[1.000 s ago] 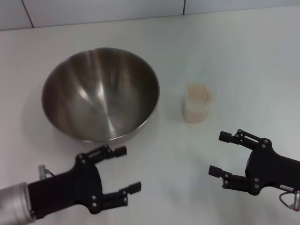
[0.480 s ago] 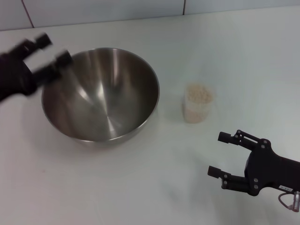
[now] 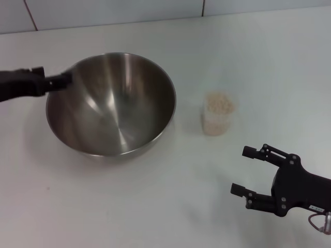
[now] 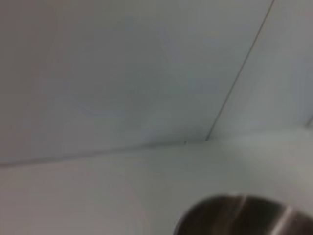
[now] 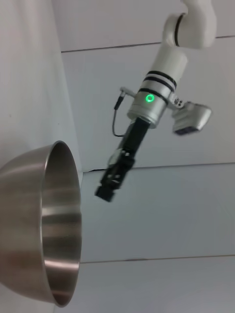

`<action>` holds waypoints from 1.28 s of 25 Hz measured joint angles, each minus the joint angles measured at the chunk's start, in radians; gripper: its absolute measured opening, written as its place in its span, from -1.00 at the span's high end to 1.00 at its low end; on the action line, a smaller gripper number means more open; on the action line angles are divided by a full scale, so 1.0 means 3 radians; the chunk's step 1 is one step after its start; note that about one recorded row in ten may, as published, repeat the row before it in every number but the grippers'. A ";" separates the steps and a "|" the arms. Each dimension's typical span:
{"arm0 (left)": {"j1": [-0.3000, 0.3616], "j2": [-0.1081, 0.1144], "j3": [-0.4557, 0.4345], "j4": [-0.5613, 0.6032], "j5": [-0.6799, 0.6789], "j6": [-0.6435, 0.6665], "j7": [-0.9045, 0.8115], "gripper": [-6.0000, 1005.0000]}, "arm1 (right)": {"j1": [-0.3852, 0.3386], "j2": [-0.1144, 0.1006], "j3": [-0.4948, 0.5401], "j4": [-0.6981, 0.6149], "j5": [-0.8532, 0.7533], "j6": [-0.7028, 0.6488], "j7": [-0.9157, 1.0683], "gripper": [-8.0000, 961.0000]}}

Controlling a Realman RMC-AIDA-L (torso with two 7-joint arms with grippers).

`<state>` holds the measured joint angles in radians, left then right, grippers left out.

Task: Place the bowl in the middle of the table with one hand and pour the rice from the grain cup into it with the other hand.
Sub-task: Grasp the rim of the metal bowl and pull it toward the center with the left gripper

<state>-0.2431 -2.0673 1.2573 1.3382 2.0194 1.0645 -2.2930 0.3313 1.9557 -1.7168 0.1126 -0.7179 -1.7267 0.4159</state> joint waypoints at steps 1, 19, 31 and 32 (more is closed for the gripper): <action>-0.0011 0.0000 0.0012 -0.0001 0.0032 0.0001 -0.0025 -0.57 | 0.0001 0.0000 0.0000 -0.0001 0.0000 0.0000 -0.0001 -0.71; -0.0336 0.0003 0.0038 -0.0505 0.0383 0.0016 -0.0093 -0.44 | 0.0006 0.0000 0.0001 0.0003 -0.0008 0.0010 -0.0002 -0.70; -0.0532 -0.0005 0.0015 -0.0642 0.0693 0.0034 -0.0230 0.24 | 0.0015 0.0000 0.0001 -0.0002 -0.0019 0.0051 0.0014 -0.70; -0.0561 -0.0005 0.0015 -0.0642 0.0715 0.0048 -0.0238 0.31 | 0.0012 0.0000 0.0001 -0.0003 -0.0020 0.0051 0.0015 -0.70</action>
<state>-0.4115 -2.0689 1.2618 1.1455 2.2340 1.0788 -2.3644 0.3349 1.9557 -1.7164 0.1119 -0.7238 -1.7113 0.4204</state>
